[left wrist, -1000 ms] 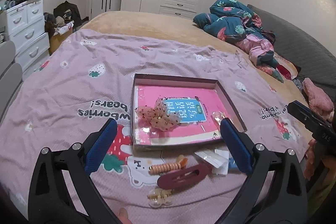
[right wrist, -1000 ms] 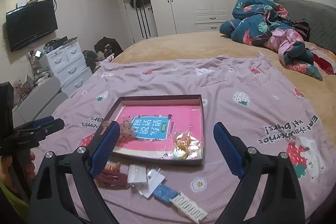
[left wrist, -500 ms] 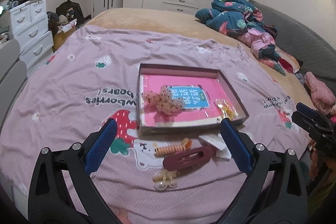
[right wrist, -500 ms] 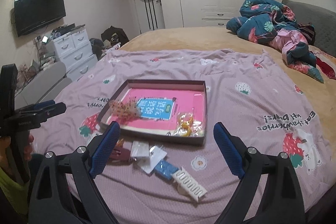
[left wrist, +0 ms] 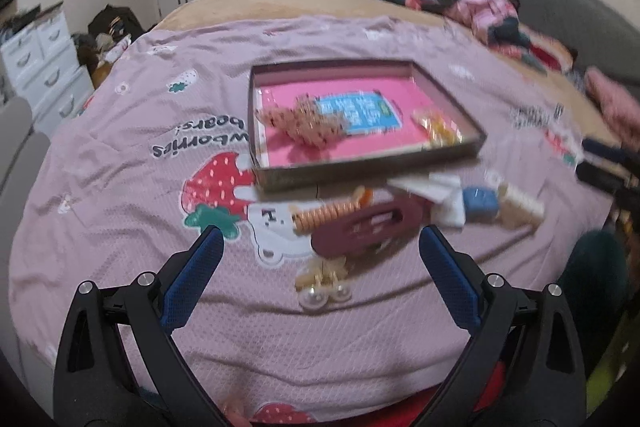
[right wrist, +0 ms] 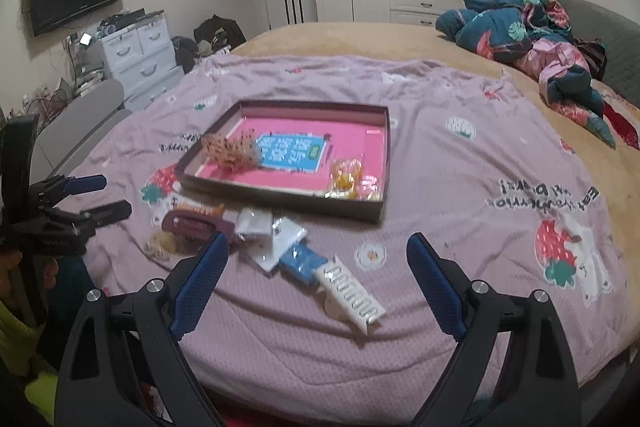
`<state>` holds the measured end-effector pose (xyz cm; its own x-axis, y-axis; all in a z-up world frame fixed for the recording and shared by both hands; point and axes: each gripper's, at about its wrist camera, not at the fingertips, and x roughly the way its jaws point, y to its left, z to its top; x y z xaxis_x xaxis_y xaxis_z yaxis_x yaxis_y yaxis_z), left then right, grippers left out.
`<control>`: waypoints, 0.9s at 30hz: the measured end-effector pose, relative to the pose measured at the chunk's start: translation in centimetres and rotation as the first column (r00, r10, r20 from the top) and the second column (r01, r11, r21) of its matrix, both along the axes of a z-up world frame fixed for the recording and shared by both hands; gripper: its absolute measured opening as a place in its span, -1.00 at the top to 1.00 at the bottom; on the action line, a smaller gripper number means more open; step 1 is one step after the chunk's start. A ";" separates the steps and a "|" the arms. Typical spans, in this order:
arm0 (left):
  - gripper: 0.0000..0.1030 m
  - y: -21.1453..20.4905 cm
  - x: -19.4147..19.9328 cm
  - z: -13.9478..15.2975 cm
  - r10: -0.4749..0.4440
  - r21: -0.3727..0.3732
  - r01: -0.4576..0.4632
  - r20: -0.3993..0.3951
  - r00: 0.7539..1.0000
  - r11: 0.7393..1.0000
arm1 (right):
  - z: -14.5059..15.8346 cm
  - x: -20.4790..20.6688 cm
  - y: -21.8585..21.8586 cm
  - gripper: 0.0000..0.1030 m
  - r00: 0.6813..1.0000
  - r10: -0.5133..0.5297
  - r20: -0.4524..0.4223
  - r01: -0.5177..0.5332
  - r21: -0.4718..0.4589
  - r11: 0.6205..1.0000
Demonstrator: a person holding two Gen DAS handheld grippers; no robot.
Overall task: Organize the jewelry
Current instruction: 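Pull both tools back from the tray toward the loose accessories, then grasp the maroon claw clip with the left tool while the right tool grasps the white zigzag clip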
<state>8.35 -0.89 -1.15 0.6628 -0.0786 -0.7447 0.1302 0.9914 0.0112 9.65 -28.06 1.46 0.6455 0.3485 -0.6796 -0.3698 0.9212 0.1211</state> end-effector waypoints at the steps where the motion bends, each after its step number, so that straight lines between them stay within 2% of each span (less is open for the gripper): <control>1: -0.78 -0.3 -0.1 -0.4 -0.013 0.012 0.013 -0.006 1.000 1.000 | -0.2 0.0 -0.1 -0.75 1.000 0.001 -0.009 -0.001 -0.001 1.000; 8: -0.78 -2.0 0.5 -2.8 -0.074 0.100 0.077 -0.034 0.997 0.992 | -2.6 -0.1 0.5 -0.75 0.997 0.012 -0.072 -0.016 -0.060 0.998; 15: -0.68 -3.3 2.5 -3.8 -0.153 0.141 0.157 -0.037 0.988 0.978 | -5.8 1.5 0.3 -0.75 0.986 -0.013 -0.164 -0.002 -0.094 0.996; 18: -0.65 -3.9 3.6 -4.4 -0.189 0.165 0.199 -0.071 0.979 0.966 | -7.2 2.5 0.3 -0.75 0.981 -0.033 -0.190 0.007 -0.134 0.991; 23: -0.43 -4.3 4.9 -4.9 -0.222 0.188 0.238 -0.102 0.970 0.953 | -8.7 3.6 0.7 -0.72 0.982 -0.023 -0.188 -0.017 -0.207 0.978; 26: -0.30 -5.1 5.5 -5.0 -0.272 0.205 0.290 -0.114 0.956 0.935 | -9.2 4.0 1.1 -0.72 0.985 -0.011 -0.173 -0.033 -0.248 0.968; 27: -0.19 -5.4 5.6 -5.1 -0.283 0.209 0.303 -0.121 0.952 0.930 | -9.3 4.1 1.1 -0.72 0.985 -0.008 -0.174 -0.036 -0.251 0.967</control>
<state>13.97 -6.27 -6.24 0.5671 -0.0849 -0.8193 0.4247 0.8824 0.2025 13.79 -26.91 -7.81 0.5076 0.1598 -0.8467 -0.3769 0.9248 -0.0514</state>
